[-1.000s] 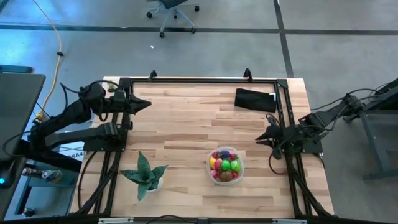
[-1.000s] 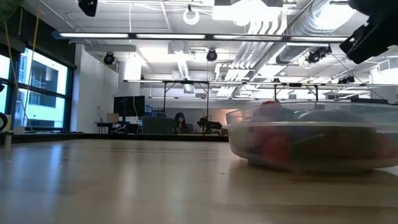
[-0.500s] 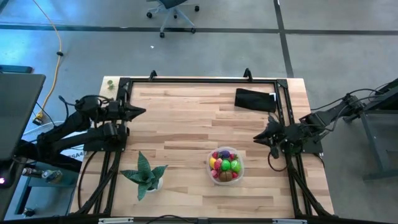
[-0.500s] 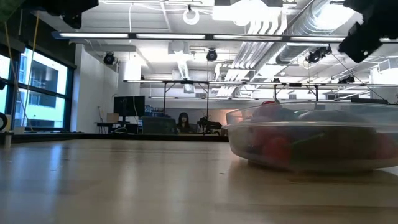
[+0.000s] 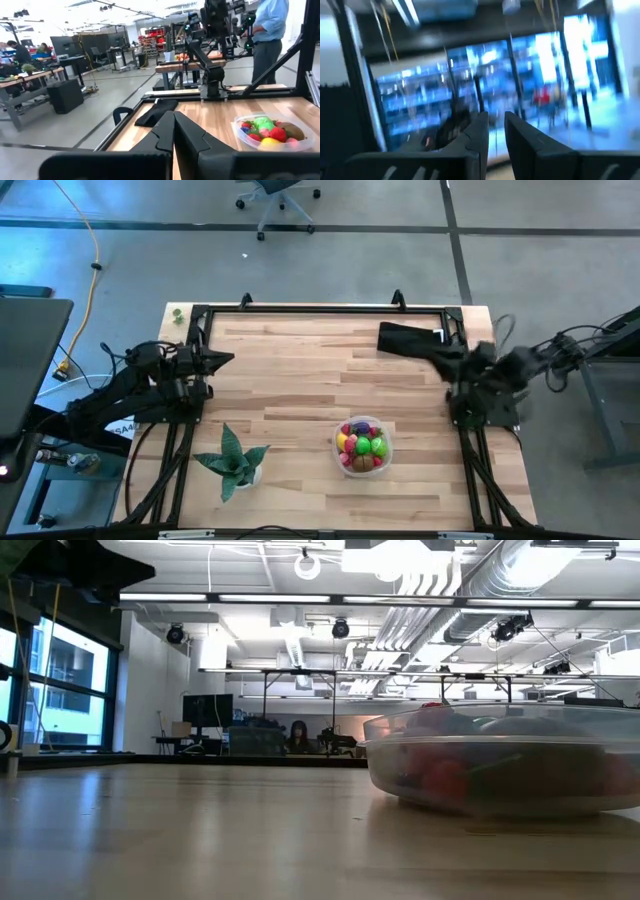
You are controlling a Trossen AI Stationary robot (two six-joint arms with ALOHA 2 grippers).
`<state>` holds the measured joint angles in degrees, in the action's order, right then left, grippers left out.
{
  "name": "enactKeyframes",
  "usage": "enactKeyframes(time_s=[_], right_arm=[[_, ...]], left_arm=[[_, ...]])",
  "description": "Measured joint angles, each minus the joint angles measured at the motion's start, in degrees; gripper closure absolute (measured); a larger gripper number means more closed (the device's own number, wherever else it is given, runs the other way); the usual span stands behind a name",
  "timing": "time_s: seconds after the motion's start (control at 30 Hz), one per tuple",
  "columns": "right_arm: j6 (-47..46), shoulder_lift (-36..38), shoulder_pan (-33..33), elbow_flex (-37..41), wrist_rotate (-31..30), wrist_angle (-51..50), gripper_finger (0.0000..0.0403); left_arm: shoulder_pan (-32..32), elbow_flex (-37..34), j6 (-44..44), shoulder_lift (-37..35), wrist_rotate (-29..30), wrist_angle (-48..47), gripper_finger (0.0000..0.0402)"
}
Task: Pick and placing Produce into tupperware
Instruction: Return to Home Position
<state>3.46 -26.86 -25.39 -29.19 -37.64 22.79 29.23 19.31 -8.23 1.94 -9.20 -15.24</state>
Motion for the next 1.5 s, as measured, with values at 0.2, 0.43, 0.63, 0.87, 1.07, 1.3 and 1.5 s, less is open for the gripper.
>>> enactKeyframes(time_s=[0.2,0.43,0.63,0.87,1.07,1.3,1.5], right_arm=[[5.4,13.7,-1.0,-5.5,2.1,-13.3,0.0352],[2.6,24.9,-1.0,-5.7,0.6,-24.5,0.0352],[-0.5,26.4,-1.0,-3.6,0.9,-28.1,0.0352],[-8.1,26.4,-0.9,4.6,6.5,-20.8,0.0352],[-14.4,26.4,-0.9,16.5,9.2,-8.5,0.0352],[-21.5,26.3,-0.9,24.4,10.4,-3.9,0.0352],[-22.9,26.3,-0.9,26.4,11.0,-6.0,0.0352]], left_arm=[[0.0,-0.3,0.9,-0.4,0.0,0.3,0.0400],[0.0,-0.3,0.9,-0.4,0.4,0.2,0.0399],[0.0,-0.3,0.9,-0.4,0.9,0.1,0.0400],[0.0,-0.3,0.8,-0.4,1.4,-0.7,0.0400],[0.0,-0.3,1.9,-0.4,3.6,-3.5,0.0400],[0.0,-0.3,2.7,-0.4,3.7,-5.3,0.0401],[0.0,-0.3,2.4,-0.3,3.9,-14.0,0.0401]])
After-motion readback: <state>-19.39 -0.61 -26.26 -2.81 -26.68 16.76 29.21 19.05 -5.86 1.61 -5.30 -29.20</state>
